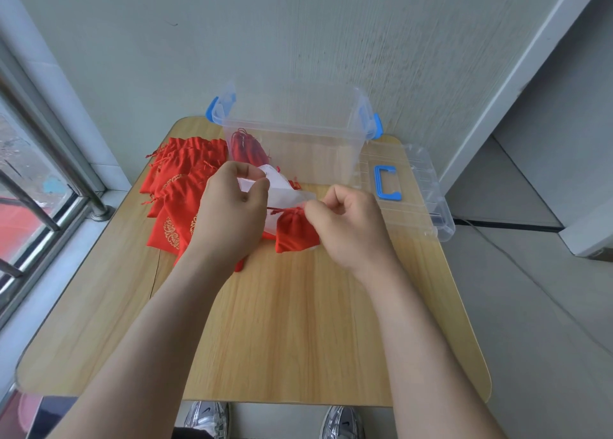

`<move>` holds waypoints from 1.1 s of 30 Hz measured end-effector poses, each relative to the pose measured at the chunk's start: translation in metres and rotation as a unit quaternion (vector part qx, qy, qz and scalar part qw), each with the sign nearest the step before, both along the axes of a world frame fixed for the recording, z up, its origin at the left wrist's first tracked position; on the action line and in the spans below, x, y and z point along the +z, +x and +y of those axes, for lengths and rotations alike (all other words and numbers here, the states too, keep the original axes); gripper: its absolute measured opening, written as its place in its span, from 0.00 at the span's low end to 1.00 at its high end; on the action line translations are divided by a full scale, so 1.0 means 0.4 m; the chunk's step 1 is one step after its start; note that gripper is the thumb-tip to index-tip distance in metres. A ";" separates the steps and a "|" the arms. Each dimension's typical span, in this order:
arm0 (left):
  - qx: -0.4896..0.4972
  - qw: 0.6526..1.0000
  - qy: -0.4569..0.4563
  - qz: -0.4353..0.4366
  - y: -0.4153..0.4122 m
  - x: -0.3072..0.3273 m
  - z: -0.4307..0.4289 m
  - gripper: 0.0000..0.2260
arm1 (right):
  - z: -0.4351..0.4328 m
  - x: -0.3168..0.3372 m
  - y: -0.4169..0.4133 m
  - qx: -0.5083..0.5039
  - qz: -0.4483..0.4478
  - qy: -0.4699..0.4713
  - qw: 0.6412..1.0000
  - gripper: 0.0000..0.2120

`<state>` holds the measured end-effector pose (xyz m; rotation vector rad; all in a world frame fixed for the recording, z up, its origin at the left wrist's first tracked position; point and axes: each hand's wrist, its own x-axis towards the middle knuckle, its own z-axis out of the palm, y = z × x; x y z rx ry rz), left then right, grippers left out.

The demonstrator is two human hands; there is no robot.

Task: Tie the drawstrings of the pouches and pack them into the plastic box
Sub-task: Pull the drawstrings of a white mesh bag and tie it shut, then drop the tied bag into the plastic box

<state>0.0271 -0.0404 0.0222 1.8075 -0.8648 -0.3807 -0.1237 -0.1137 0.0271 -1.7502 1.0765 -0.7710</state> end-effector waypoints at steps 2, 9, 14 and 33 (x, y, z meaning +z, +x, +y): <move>0.013 0.999 -0.012 0.044 0.000 -0.005 -0.006 0.05 | 0.005 -0.002 0.006 0.047 -0.052 0.073 0.995 0.10; 0.003 0.984 0.001 0.180 -0.008 -0.014 -0.023 0.11 | 0.025 -0.011 0.003 0.114 -0.091 0.266 0.953 0.07; 0.039 0.959 -0.064 0.273 0.025 0.002 -0.025 0.14 | 0.023 -0.024 0.005 0.165 -0.034 0.240 0.956 0.11; -0.026 0.968 0.128 -0.212 0.077 -0.123 -0.030 0.13 | -0.129 0.091 0.286 -0.166 -0.153 -0.282 0.932 0.10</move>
